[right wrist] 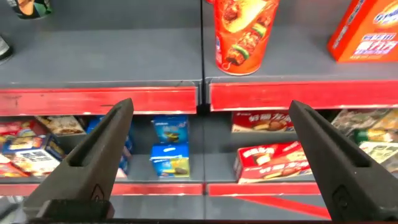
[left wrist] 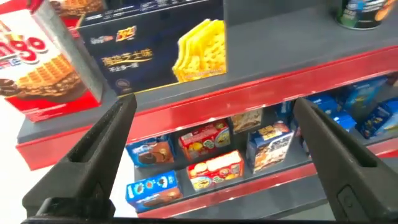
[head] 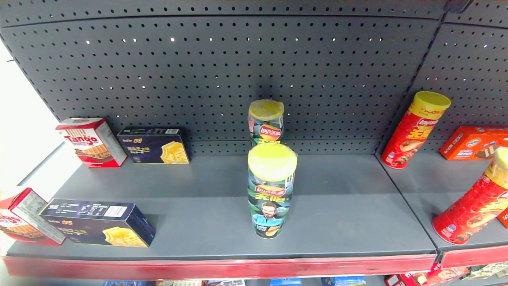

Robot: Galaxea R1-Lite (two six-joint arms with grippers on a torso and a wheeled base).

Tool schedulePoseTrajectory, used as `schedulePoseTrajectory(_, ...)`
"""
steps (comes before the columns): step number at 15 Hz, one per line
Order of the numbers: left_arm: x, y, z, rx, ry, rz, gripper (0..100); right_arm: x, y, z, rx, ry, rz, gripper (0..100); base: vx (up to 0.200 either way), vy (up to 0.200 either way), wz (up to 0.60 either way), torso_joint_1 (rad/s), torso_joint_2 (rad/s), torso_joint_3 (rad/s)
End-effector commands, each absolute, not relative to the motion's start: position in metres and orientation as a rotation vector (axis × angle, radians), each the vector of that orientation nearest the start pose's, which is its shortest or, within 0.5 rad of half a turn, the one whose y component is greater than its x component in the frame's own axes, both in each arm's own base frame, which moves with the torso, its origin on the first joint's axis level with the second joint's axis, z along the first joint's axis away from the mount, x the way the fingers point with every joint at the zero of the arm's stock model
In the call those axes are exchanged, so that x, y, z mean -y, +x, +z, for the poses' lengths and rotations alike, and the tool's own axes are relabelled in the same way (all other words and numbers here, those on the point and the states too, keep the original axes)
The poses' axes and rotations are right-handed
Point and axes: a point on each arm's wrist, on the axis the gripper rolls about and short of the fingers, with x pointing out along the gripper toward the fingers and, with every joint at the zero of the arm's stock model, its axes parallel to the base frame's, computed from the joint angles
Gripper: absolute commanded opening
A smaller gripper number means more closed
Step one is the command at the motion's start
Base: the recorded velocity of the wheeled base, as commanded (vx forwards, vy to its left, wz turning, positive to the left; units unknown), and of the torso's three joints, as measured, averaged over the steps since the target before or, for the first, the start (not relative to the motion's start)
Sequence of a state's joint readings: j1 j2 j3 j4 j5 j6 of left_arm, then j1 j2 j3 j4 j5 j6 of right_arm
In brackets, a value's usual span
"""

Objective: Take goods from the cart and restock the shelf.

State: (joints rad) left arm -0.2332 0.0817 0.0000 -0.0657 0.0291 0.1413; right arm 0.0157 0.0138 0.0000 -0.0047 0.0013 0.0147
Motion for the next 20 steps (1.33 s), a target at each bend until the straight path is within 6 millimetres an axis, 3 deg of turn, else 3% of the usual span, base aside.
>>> schedulePoseTrajectory(1,-0.0034,-0.0155,0.0839,-0.003,0.137,-0.246,100,0.0003,-0.0226,0.076,0.001,0.009,0.018,100,0.0,0.0,0.0,0.0,0.0,0.0)
schedulePoseTrajectory(6,0.0004,-0.017,0.0838,-0.003,0.106,-0.426,100,0.0003,-0.0226,0.076,0.001,0.009,0.02,100,0.0,0.0,0.0,0.0,0.0,0.0)
schedulePoseTrajectory(12,0.0002,-0.0166,0.0837,-0.029,0.01,-0.381,100,0.0003,-0.0224,0.0761,0.0,0.009,0.02,100,0.0,0.0,0.0,0.0,0.0,0.0)
schedulePoseTrajectory(15,0.0041,-0.0168,0.0835,-0.019,0.007,-0.166,100,0.0003,-0.0226,0.076,0.001,0.009,0.018,100,0.0,0.0,0.0,0.0,0.0,0.0)
schedulePoseTrajectory(16,0.004,-0.0233,0.0817,0.062,0.012,-0.164,100,0.0003,-0.0224,0.0761,0.0,0.009,0.02,100,0.0,0.0,0.0,0.0,0.0,0.0)
schedulePoseTrajectory(20,0.0038,-0.0234,0.0819,0.062,0.028,-0.174,100,0.0003,-0.0226,0.076,0.001,0.009,0.02,100,0.0,0.0,0.0,0.0,0.0,0.0)
